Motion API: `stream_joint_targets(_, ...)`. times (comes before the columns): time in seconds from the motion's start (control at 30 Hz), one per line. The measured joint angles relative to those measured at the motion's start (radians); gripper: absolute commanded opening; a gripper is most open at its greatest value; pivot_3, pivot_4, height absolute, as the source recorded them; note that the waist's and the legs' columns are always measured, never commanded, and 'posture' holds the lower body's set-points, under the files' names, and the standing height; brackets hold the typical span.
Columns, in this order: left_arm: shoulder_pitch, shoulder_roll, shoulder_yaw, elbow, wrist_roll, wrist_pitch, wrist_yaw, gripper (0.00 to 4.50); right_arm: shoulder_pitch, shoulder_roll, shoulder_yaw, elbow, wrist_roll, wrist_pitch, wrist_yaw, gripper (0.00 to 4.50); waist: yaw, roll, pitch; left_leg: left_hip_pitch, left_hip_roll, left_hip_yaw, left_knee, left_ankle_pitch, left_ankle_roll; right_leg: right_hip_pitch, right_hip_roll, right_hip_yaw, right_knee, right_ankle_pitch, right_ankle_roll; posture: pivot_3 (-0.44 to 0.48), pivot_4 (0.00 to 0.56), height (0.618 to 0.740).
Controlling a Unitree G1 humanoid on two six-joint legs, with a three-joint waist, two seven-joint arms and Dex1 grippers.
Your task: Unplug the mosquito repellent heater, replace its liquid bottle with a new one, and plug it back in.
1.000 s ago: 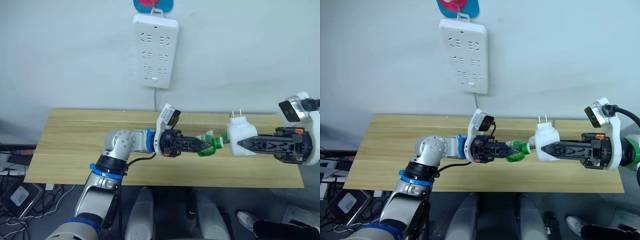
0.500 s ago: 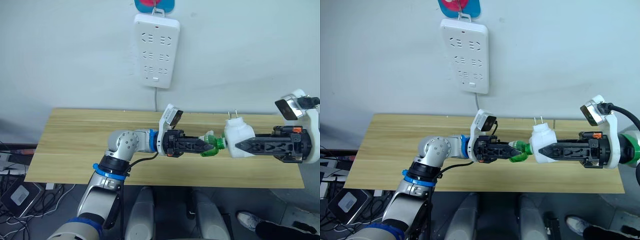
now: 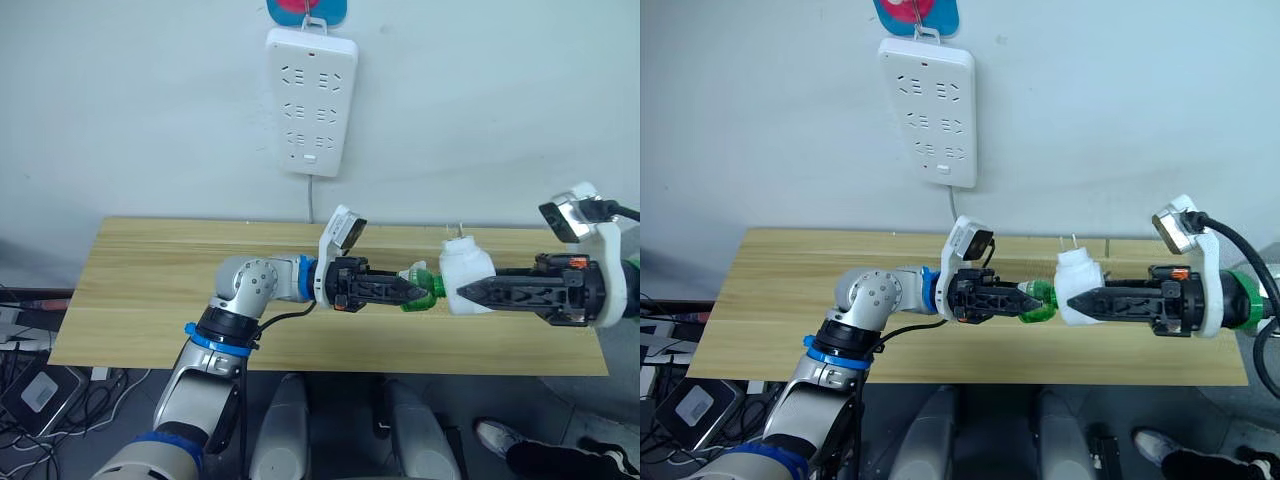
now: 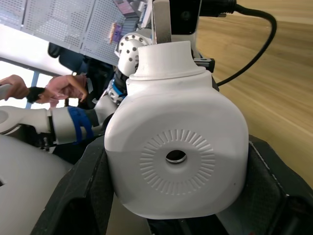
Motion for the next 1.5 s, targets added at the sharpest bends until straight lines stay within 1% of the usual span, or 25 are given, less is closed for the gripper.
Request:
stream_joint_targets(0.4, 0.002, 0.001, 0.022, 0.016, 0.014, 0.0, -0.03, 2.35, -0.044, 0.018, 0.037, -0.019, -0.004, -0.034, -0.035, 3.0, 0.0, 0.0, 0.0, 0.0, 0.0, 0.0, 0.0, 0.0, 0.0, 0.0, 0.0, 0.0, 0.0, 0.0, 0.0, 0.091, 0.326, 0.74)
stream_joint_targets(0.47, 0.002, 0.001, 0.022, 0.016, 0.015, 0.0, -0.032, 2.35, -0.046, 0.018, 0.039, -0.019, -0.004, -0.034, -0.035, 3.73, 0.0, 0.0, 0.0, 0.0, 0.0, 0.0, 0.0, 0.0, 0.0, 0.0, 0.0, 0.0, 0.0, 0.0, -0.001, 0.093, 0.327, 0.74)
stream_joint_targets(0.53, -0.002, -0.015, 0.01, 0.014, 0.015, 0.0, -0.028, 2.35, -0.059, 0.027, 0.059, -0.044, -0.002, -0.034, -0.029, 4.31, 0.001, 0.0, 0.0, 0.0, 0.0, 0.0, 0.0, 0.0, 0.0, 0.0, 0.0, 0.0, 0.0, 0.0, 0.0, 0.093, 0.329, 0.74)
stream_joint_targets(0.57, -0.003, -0.026, 0.001, 0.014, 0.015, 0.001, -0.025, 2.35, -0.061, 0.032, 0.068, -0.059, 0.0, -0.034, -0.029, 4.46, 0.001, 0.0, 0.0, 0.0, 0.0, 0.0, 0.0, 0.0, 0.0, 0.0, 0.0, 0.0, 0.0, 0.0, 0.0, 0.093, 0.329, 0.74)
stream_joint_targets(0.77, -0.009, -0.036, 0.002, 0.016, 0.011, 0.015, -0.004, 2.35, -0.033, 0.046, 0.072, -0.075, 0.0, -0.073, -0.051, 4.46, 0.0, 0.0, 0.0, 0.0, 0.001, 0.0, 0.0, 0.0, 0.0, 0.0, 0.001, 0.0, 0.001, 0.0, -0.001, 0.093, 0.329, 0.74)
stream_joint_targets(0.87, -0.014, -0.044, 0.018, 0.022, 0.01, 0.02, 0.011, 2.35, 0.055, 0.054, 0.065, -0.119, 0.0, -0.101, -0.081, 4.46, 0.0, 0.0, 0.0, 0.0, 0.001, -0.001, 0.0, 0.0, 0.0, 0.0, 0.001, 0.0, 0.001, 0.0, -0.001, 0.093, 0.329, 0.74)
stream_joint_targets(0.97, -0.027, -0.044, 0.034, 0.023, 0.008, 0.02, 0.014, 2.35, 0.127, 0.055, 0.056, -0.152, 0.0, -0.113, -0.078, 4.46, 0.0, 0.0, 0.0, 0.0, 0.0, 0.0, 0.0, 0.0, 0.0, 0.0, 0.0, 0.0, 0.001, 0.0, -0.001, 0.1, 0.33, 0.74)
stream_joint_targets(1.17, -0.034, -0.05, 0.04, 0.039, 0.008, 0.023, 0.014, 2.35, 0.25, -0.002, -0.008, -0.205, 0.0, -0.149, -0.014, 4.46, 0.0, 0.0, 0.0, 0.0, 0.0, 0.0, 0.001, 0.0, 0.0, 0.0, 0.0, 0.0, 0.001, 0.0, 0.0, 0.096, 0.33, 0.74)
stream_joint_targets(1.23, -0.035, -0.052, 0.041, 0.039, 0.008, 0.023, 0.014, 2.35, 0.266, -0.02, -0.019, -0.212, 0.0, -0.149, -0.001, 4.46, 0.0, 0.0, 0.0, 0.0, 0.0, 0.0, 0.001, 0.0, 0.0, 0.001, 0.0, 0.0, 0.001, 0.0, 0.0, 0.098, 0.331, 0.74)
stream_joint_targets(1.27, -0.041, -0.055, 0.041, 0.044, 0.008, 0.023, 0.014, 2.35, 0.361, -0.063, -0.096, -0.213, 0.002, -0.116, 0.032, 4.46, 0.001, 0.001, -0.001, 0.0, 0.0, 0.0, 0.0, 0.0, 0.0, 0.0, 0.0, 0.0, 0.001, 0.0, 0.0, 0.098, 0.331, 0.74)
stream_joint_targets(1.3, -0.044, -0.052, 0.043, 0.047, 0.009, 0.021, 0.013, 2.35, 0.433, -0.1, -0.163, -0.209, 0.001, -0.074, 0.032, 4.46, 0.003, 0.001, -0.001, 0.0, 0.0, -0.001, 0.0, 0.0, 0.0, 0.001, 0.0, -0.001, 0.001, 0.0, 0.0, 0.098, 0.331, 0.74)
stream_joint_targets(1.33, -0.046, -0.047, 0.046, 0.057, 0.011, 0.018, 0.013, 2.35, 0.487, -0.11, -0.239, -0.195, 0.001, -0.036, 0.023, 4.46, 0.002, -0.001, -0.002, 0.0, 0.001, -0.001, 0.0, 0.0, 0.0, 0.001, 0.0, -0.001, 0.0, 0.0, -0.001, 0.102, 0.331, 0.74)
stream_joint_targets(1.37, -0.046, -0.043, 0.048, 0.062, 0.011, 0.018, 0.012, 2.35, 0.507, -0.11, -0.269, -0.186, 0.001, -0.02, 0.015, 4.46, 0.003, -0.002, -0.002, 0.0, 0.0, -0.001, 0.001, 0.0, 0.0, 0.001, 0.0, -0.001, 0.0, 0.001, -0.001, 0.102, 0.331, 0.74)
stream_joint_targets(1.4, -0.046, -0.039, 0.048, 0.063, 0.011, 0.017, 0.012, 2.35, 0.555, -0.1, -0.34, -0.155, 0.0, 0.014, -0.013, 4.46, 0.003, -0.002, -0.002, 0.0, 0.0, -0.001, 0.001, 0.0, 0.0, 0.001, 0.0, 0.0, 0.001, 0.001, -0.001, 0.102, 0.331, 0.74)
stream_joint_targets(1.43, -0.045, -0.034, 0.048, 0.064, 0.011, 0.017, 0.01, 2.35, 0.58, -0.094, -0.38, -0.124, -0.003, 0.038, -0.032, 4.3, 0.003, -0.002, -0.002, 0.0, 0.0, -0.001, 0.001, 0.0, 0.0, 0.002, 0.0, 0.0, 0.001, 0.001, -0.001, 0.102, 0.331, 0.74)
stream_joint_targets(1.5, -0.044, -0.027, 0.048, 0.063, 0.011, 0.019, 0.005, 2.35, 0.583, -0.085, -0.417, -0.058, -0.033, 0.056, -0.057, 3.93, 0.002, -0.002, -0.002, 0.001, 0.0, 0.0, 0.002, 0.0, 0.0, 0.002, 0.0, 0.0, 0.001, 0.001, 0.0, 0.098, 0.33, 0.74)
